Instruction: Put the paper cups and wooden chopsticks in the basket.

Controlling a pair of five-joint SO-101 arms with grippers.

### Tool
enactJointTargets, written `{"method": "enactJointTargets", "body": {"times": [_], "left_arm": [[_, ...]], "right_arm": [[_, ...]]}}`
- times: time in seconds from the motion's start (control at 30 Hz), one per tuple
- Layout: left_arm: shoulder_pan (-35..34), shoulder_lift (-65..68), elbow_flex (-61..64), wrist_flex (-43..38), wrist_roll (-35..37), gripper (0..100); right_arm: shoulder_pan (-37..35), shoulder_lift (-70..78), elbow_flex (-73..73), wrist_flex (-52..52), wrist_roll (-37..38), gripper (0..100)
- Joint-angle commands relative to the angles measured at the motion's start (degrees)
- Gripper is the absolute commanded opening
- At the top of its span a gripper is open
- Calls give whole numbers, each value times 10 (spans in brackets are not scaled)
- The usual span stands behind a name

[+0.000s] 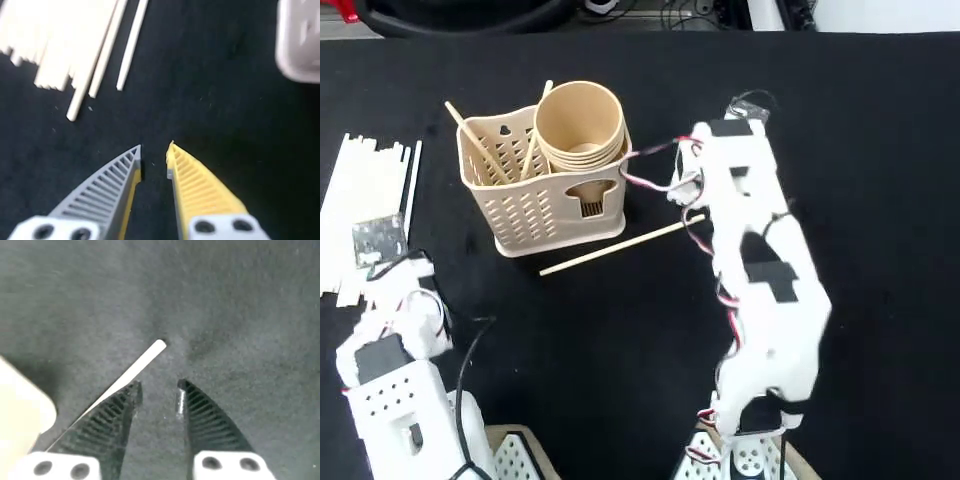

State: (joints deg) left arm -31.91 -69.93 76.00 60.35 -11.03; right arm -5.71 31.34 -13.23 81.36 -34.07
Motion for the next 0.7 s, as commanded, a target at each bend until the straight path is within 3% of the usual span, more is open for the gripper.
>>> {"method": "enactJointTargets", "body": {"times": [0.0, 0.17, 0.33, 0.5, 0.67], "left_arm": [[-36, -3, 40, -49, -4, 95], [-54, -3, 52, -56, -4, 95], [-53, -3, 53, -56, -4, 95], [-53, -3, 53, -56, -4, 95], [-53, -3, 53, -56, -4, 95]], "right_arm": [[-14, 64, -131, 55, -40, 124], [-5, 148, -270, 110, -193, 124], [-6, 212, -377, 151, -225, 124], [11, 273, -440, 150, -311, 124], [17, 320, -499, 164, -322, 124]]}}
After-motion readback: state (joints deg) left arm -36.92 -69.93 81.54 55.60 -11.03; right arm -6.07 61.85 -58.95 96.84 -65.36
